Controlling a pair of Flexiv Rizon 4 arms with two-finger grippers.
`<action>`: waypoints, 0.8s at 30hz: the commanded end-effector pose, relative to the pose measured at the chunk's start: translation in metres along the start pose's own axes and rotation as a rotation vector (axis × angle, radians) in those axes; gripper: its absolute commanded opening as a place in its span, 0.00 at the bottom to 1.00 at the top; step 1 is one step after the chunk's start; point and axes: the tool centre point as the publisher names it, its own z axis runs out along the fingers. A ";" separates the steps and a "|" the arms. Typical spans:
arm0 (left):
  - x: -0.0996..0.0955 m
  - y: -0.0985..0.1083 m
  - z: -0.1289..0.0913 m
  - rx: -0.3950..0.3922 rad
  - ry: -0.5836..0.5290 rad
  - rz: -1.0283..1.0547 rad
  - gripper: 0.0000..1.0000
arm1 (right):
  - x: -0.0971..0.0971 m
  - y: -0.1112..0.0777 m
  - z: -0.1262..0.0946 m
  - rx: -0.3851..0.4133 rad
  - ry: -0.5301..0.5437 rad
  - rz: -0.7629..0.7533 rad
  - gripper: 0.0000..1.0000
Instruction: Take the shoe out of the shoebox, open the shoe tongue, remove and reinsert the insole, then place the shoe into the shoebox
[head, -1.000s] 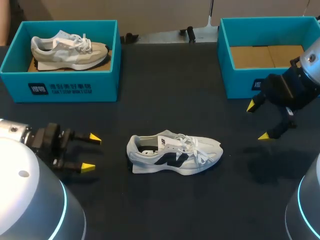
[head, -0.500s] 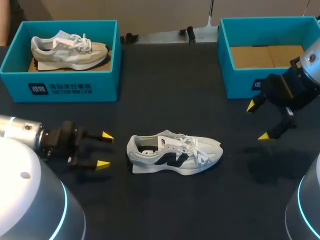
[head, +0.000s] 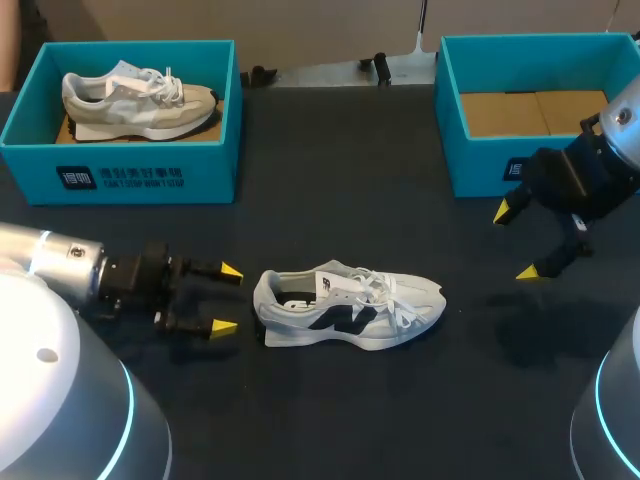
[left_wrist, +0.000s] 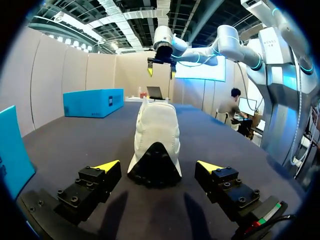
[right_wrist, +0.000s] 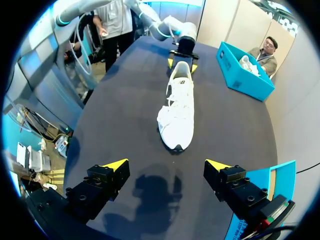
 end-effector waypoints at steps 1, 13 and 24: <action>0.001 0.000 0.000 -0.001 -0.003 0.000 1.00 | 0.001 0.000 0.001 0.003 -0.002 0.001 1.00; -0.003 0.010 0.022 -0.017 -0.031 -0.006 1.00 | 0.001 0.000 0.001 0.003 -0.002 0.001 1.00; -0.008 0.014 0.040 -0.026 -0.033 -0.014 1.00 | 0.001 0.000 0.001 0.003 -0.002 0.001 1.00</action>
